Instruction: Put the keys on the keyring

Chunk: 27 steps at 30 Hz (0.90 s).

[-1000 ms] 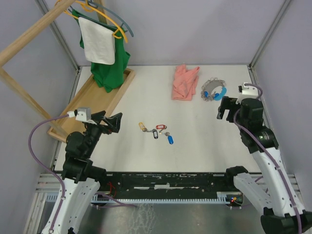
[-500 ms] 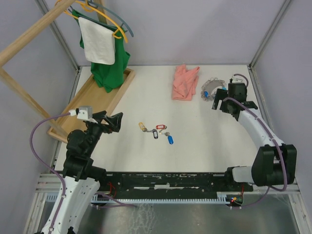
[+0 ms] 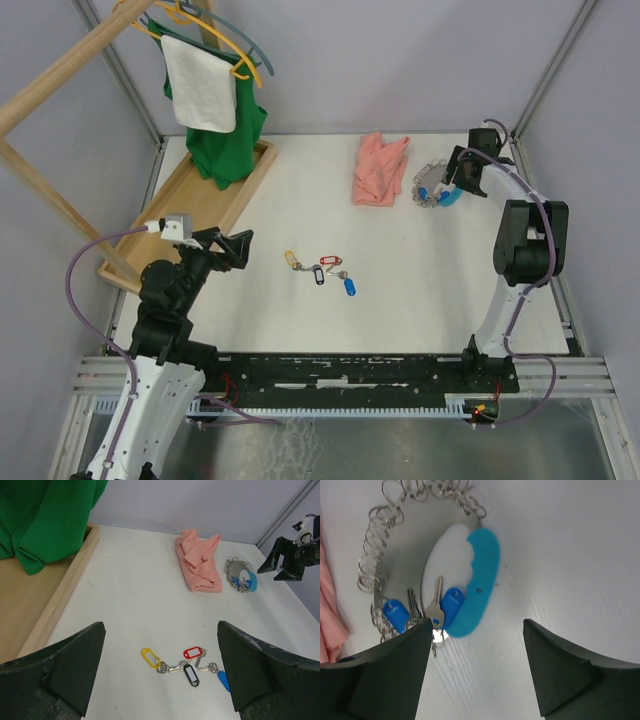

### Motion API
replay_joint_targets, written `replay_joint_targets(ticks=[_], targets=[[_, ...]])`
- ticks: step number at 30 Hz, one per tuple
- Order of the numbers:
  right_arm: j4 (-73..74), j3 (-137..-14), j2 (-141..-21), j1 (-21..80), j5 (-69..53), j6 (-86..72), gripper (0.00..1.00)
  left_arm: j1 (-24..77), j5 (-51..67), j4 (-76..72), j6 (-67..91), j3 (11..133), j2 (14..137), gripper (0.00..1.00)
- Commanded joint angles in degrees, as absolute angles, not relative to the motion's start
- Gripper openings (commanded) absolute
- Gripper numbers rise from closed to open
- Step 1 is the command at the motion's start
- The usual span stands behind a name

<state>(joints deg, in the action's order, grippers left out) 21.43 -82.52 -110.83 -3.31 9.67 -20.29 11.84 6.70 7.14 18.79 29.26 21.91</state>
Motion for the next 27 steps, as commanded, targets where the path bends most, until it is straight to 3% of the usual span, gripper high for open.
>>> replay_joint_targets(ticks=[1, 16, 22, 27], targets=[[23.64, -92.78, -118.56, -4.44, 9.51, -21.86, 0.79, 11.15, 8.4, 4.66, 18.41, 29.8, 22.57, 1.0], [35.99, -103.13, -131.96, -5.75, 8.39, -22.01, 0.48, 10.38, 9.3, 4.32, 18.72, 29.67, 23.63, 1.0], [37.58, -97.24, -129.05, -5.79, 5.62, -20.83, 0.33, 10.37, 9.56, 4.06, 18.83, 29.54, 22.52, 1.0], [36.93, -88.9, -122.9, -5.67, 4.81, -19.09, 0.29, 10.37, 10.47, 2.73, 19.11, 28.71, 21.49, 0.99]])
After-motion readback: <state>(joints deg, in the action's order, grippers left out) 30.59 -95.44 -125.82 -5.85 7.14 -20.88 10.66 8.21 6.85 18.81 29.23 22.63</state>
